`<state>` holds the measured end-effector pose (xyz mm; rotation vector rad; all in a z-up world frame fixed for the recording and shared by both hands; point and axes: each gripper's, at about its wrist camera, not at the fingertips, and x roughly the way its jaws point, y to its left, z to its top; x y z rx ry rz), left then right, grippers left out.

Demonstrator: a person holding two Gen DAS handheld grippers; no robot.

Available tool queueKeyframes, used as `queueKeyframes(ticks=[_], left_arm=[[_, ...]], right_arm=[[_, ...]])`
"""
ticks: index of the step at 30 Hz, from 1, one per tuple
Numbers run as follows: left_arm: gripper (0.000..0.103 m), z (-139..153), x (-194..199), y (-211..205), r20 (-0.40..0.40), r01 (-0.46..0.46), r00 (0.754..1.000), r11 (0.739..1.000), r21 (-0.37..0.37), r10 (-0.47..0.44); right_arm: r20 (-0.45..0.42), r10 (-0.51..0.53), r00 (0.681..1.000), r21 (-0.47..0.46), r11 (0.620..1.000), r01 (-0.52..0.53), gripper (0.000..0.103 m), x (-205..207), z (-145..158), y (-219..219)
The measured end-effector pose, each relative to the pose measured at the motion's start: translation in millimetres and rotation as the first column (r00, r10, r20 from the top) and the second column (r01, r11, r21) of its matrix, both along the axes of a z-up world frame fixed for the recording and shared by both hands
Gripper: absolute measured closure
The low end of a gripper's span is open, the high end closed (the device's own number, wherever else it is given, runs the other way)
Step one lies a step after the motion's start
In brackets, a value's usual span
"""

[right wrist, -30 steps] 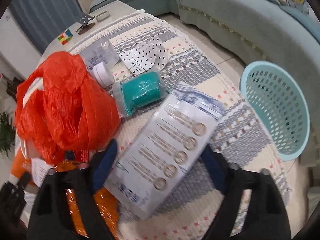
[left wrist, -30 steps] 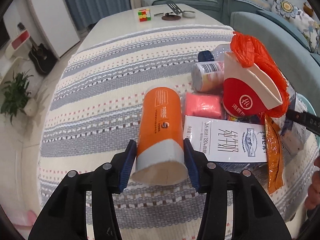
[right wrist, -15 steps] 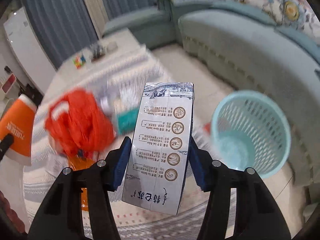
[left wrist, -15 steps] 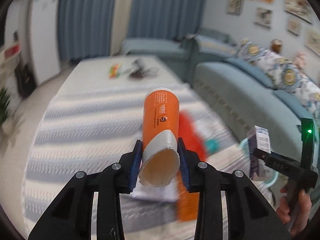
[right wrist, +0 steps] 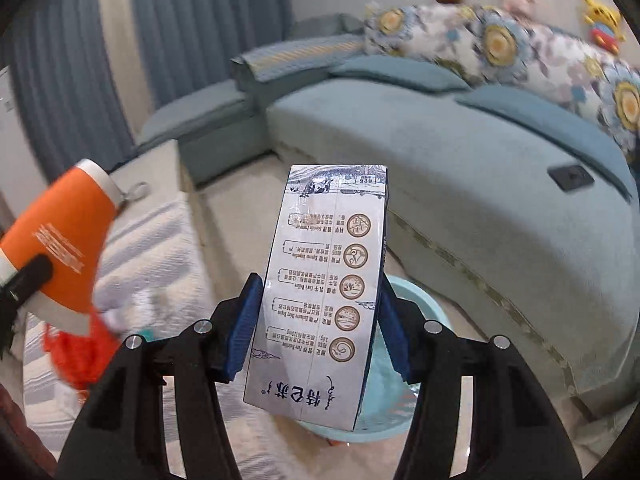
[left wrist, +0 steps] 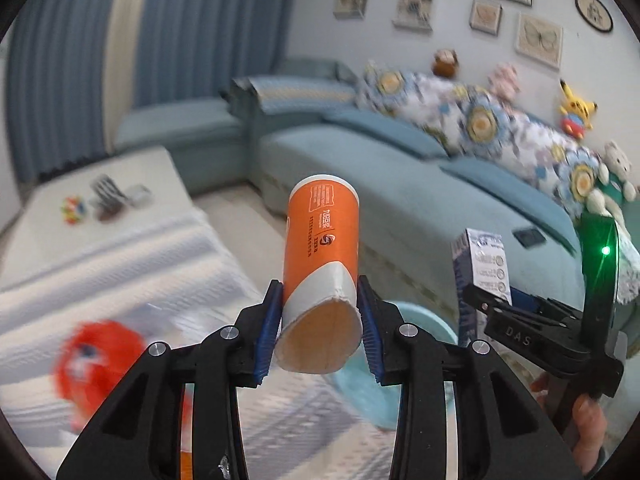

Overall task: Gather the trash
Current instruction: 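Carry the orange cup and white carton to the blue basket and release both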

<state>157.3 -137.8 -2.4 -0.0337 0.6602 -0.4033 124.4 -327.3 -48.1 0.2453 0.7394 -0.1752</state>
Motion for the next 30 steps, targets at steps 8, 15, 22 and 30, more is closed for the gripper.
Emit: queueKeyframes(ticks=[8,15,22,30], left_arm=[[0.065,-109.5,50.9,-57.5,-0.252,0.115,0.961,0.993,-0.005,-0.112],[0.062,-160.9,55.3,-65.6,-0.347,0.189,0.921,0.982,0.0,-0.177],[0.048,-172.4,53.6,-66.5,-0.353,0.218,0.914,0.976,0.01,-0.2],[0.046,-149.2,42.6,-42.4,-0.314,0.204,0.928,0.979,-0.016,-0.199]], right_arm=[[-0.166,-0.074,0.983,0.059,0.995,0.085,0.05,19.0,-87.7,-44.5],[-0.295,-0.094,0.951,0.112,0.985,0.132,0.05,22.3,-158.7,-52.6],[-0.322,-0.104,0.941,0.106,0.984,0.145,0.049,19.2,-173.3,-50.8],[-0.304,-0.134,0.943,0.076,0.984,0.164,0.038,14.1,-159.7,-51.0]])
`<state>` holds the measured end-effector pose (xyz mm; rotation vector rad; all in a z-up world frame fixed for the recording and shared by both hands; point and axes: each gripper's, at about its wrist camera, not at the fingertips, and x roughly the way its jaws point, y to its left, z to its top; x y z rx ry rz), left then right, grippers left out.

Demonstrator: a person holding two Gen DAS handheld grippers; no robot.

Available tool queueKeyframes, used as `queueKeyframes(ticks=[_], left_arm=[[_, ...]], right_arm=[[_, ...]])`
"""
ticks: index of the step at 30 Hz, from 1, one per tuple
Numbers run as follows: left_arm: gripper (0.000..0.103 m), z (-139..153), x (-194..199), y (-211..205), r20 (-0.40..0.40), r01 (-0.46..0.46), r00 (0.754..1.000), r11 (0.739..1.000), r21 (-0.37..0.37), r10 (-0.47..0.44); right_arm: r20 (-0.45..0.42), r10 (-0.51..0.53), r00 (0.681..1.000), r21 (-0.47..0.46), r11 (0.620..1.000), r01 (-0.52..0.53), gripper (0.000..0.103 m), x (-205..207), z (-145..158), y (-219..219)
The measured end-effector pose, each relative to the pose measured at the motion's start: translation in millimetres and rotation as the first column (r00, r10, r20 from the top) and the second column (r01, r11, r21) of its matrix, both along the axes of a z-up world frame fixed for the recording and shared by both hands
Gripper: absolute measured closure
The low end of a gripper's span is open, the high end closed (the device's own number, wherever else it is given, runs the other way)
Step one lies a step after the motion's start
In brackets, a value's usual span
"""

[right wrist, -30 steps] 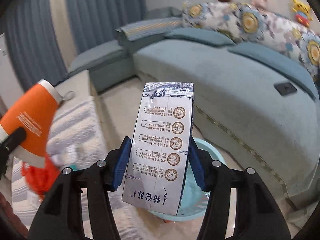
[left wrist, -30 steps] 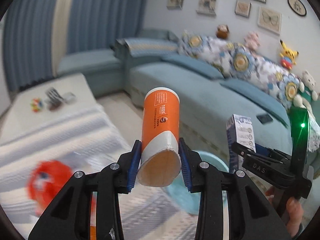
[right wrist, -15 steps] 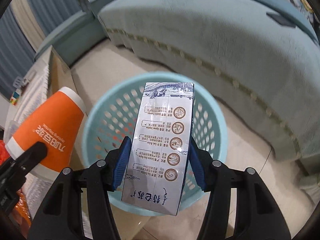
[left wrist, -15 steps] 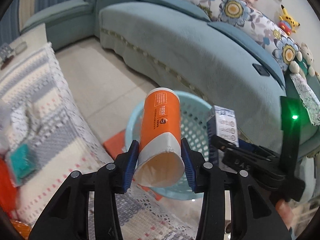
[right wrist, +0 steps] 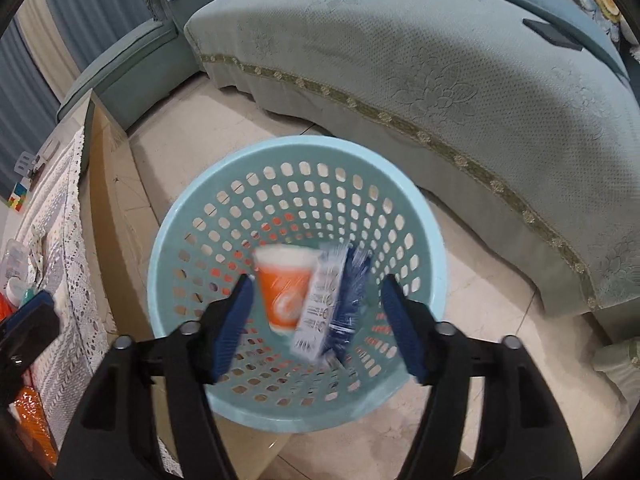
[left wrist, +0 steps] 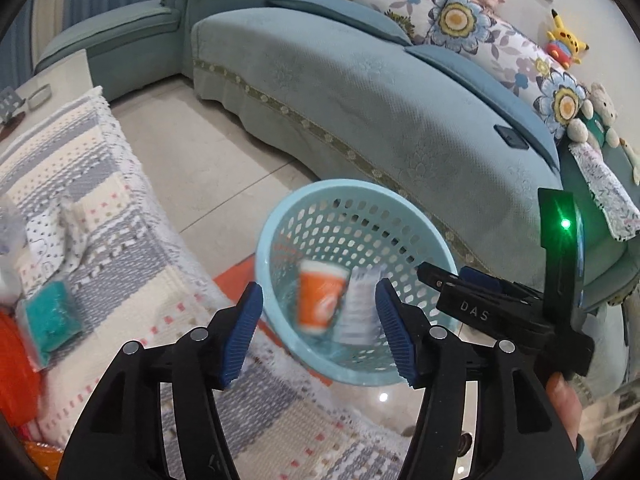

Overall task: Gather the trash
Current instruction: 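Carry the orange cup and white carton to the blue basket and release both, then grasp the red-and-white paper cup with the left tool while the right tool grasps the red bag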

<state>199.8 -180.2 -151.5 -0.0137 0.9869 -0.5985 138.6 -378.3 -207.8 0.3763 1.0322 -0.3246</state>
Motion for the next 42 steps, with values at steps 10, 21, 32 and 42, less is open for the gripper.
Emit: queueKeyframes(ticks=[10,21,32,42], left_arm=[[0.046,60.7,-43.3,85.3,0.128,-0.121,0.984,0.992,-0.038,0.125],[0.042,126.4,-93.7,249.9,0.211,-0.434,0.87,0.895,-0.105,0.446],[0.044,79.2,-98.2,338.6,0.096,-0.573,0.808,0.813,-0.1,0.581],[0.042,54.2,-93.9,317.8,0.061,-0.487,0.866,0.866,-0.116,0.496]], right_arm=[[0.132,0.081,0.988,-0.009,0.997,-0.08,0.038,-19.1,57.4,46.0],[0.366,0.461,0.808,-0.133,0.886,-0.445,0.038,-25.3,162.3,209.2],[0.28,0.663,0.694,-0.076,0.736,-0.672,0.038,35.6,126.2,345.4],[0.192,0.711,0.677,0.008,0.689,-0.725,0.069,70.5,81.5,380.8]])
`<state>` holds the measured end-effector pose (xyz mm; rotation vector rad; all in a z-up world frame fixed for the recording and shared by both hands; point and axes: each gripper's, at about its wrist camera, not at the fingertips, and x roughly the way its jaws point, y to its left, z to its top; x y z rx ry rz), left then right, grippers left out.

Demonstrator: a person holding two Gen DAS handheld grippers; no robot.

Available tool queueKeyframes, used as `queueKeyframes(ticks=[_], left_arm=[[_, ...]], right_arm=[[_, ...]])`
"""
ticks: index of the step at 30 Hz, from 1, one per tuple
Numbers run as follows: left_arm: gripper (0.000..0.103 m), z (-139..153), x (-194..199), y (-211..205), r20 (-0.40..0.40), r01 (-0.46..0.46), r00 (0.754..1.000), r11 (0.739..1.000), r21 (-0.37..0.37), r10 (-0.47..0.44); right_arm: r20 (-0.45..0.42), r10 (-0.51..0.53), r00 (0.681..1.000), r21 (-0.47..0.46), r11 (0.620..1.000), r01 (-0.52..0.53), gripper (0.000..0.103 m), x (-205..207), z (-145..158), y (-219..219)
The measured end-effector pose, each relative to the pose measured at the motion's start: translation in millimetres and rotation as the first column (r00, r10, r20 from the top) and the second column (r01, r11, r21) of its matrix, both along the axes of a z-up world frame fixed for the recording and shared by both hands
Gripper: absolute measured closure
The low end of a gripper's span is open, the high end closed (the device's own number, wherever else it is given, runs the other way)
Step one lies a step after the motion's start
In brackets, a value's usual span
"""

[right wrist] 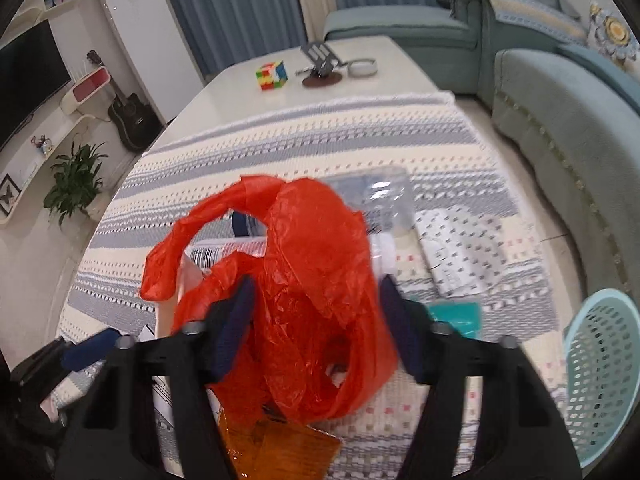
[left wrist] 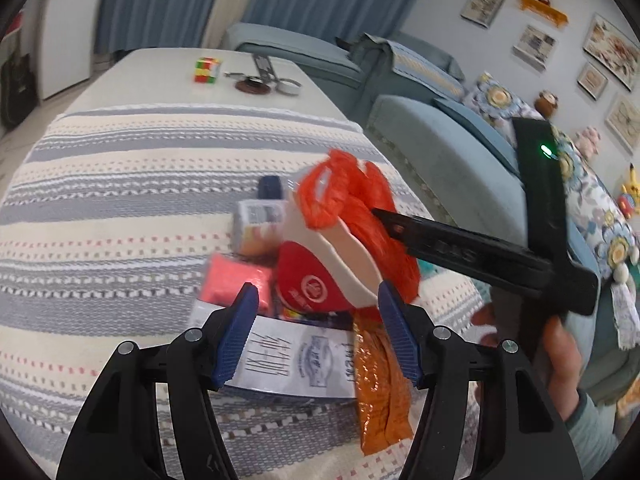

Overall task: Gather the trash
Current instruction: 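Grasp the red-and-white paper cup with the left tool while the right tool grasps the red bag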

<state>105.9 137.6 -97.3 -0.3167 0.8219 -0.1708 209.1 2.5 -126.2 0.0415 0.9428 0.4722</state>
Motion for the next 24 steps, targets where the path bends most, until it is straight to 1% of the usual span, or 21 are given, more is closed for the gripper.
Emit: queueKeyframes(ticks=[1,2,4,7,9,12,15,18,20,22,23,24], left_arm=[[0.042,-1.9,0.7,-3.6,-0.003,0.013,1.0,1.0,0.008,-0.013],[0.042,-4.0,1.9,-8.4,-0.007,0.03,1.0,0.999,0.016,-0.03],[0.042,-8.8,4.4,-16.2,-0.021,0.054,0.998,0.998,0.032,-0.053],[0.041,-15.9,10.3,-28.2,-0.045,0.079,0.996,0.994,0.075,-0.075],[0.04,-19.9,16.0,-37.3,-0.06,0.087,0.995,0.989,0.117,-0.081],[0.04,-23.5,20.8,-43.4,-0.068,0.076,0.996,0.984,0.161,-0.066],[0.041,-22.5,23.8,-41.9,-0.065,0.056,0.997,0.987,0.15,-0.047],[0.042,-20.7,30.3,-42.3,-0.063,0.027,0.998,0.985,0.171,-0.016],[0.047,-20.9,34.4,-44.4,-0.071,0.013,0.997,0.983,0.186,0.0],[0.057,-22.8,39.0,-45.2,-0.084,-0.002,0.996,0.979,0.203,0.019],[0.06,-24.3,39.6,-44.2,-0.09,-0.013,0.995,0.979,0.205,0.032],[0.067,-25.3,39.0,-42.3,-0.091,-0.02,0.995,0.979,0.204,0.04]], right_arm=[[-0.015,0.005,1.0,0.004,1.0,-0.005,0.075,1.5,-3.5,0.6],[-0.022,0.004,1.0,0.006,1.0,-0.004,0.076,1.5,-5.8,0.8],[-0.009,0.008,1.0,0.004,1.0,-0.008,0.084,-0.9,-5.8,3.4],[0.027,0.019,0.999,-0.006,1.0,-0.019,0.09,-8.4,-0.3,3.9],[0.041,0.008,0.999,0.005,1.0,-0.008,0.093,-10.6,4.6,-2.3],[0.054,-0.015,0.998,0.035,0.999,0.013,0.094,-10.3,12.1,-16.8],[0.063,-0.038,0.997,0.046,0.998,0.035,0.094,-11.2,19.6,-31.8],[0.075,-0.06,0.995,0.065,0.996,0.056,0.094,-16.3,28.9,-48.2],[0.072,-0.077,0.994,0.076,0.995,0.072,0.094,-20.0,33.3,-58.5],[0.065,-0.085,0.994,0.073,0.994,0.08,0.094,-23.0,36.1,-65.6],[0.064,-0.089,0.994,0.063,0.994,0.085,0.094,-24.9,37.5,-69.6],[0.061,-0.098,0.993,0.033,0.995,0.096,0.094,-27.1,37.8,-72.4]])
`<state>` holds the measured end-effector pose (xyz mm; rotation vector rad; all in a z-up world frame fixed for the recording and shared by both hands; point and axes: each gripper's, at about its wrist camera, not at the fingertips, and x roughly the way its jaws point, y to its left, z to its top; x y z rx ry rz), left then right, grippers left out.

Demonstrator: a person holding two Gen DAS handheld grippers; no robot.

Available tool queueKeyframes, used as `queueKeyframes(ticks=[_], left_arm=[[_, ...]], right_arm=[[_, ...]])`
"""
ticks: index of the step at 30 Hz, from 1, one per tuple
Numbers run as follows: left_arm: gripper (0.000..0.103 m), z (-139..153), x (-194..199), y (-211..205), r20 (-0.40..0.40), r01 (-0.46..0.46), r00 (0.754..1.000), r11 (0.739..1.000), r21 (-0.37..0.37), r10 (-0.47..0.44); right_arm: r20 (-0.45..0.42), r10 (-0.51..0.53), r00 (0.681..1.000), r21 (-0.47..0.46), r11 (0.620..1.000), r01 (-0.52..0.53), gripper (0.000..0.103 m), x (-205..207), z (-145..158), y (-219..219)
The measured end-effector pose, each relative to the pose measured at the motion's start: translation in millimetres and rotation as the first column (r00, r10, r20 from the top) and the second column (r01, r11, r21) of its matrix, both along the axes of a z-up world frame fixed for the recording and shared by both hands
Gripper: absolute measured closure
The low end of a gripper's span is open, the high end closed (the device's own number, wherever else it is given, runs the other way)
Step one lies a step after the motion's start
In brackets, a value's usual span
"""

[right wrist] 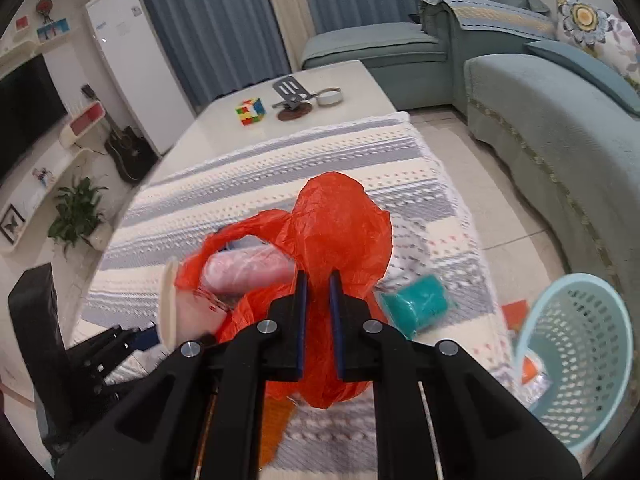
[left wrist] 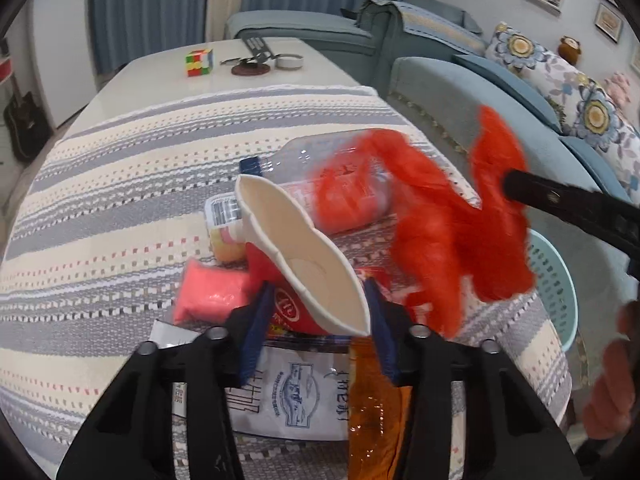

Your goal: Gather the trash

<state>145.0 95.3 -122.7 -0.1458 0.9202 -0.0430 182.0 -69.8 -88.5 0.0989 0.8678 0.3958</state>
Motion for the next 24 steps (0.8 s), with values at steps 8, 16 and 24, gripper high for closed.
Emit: queueKeyframes(ticks=[8,16,24], left_arm=[[0.076,-2.6,-8.9,10.8,0.034,-0.034,0.999,0.999,0.001,0.034],[0.076,-1.5,-22.5,11.8,0.065,-0.038,0.997,0.999,-0.029,0.04],[0.077,3.5,-23.9,8.7,0.078,-0.035,0.996,0.999,-0.028,0.037]], right_arm=[[-0.129,0.037,0.991,-0.052,0.998,-0.044,0.056,4.4,-42.6,5.2],[-0.102,0.019,0.995,0.088,0.996,-0.01,0.012,-12.2,-40.5,-0.2],[-0.077,-0.045,0.996,-0.129,0.991,0.035,0.034,-14.4,-62.6,19.2]])
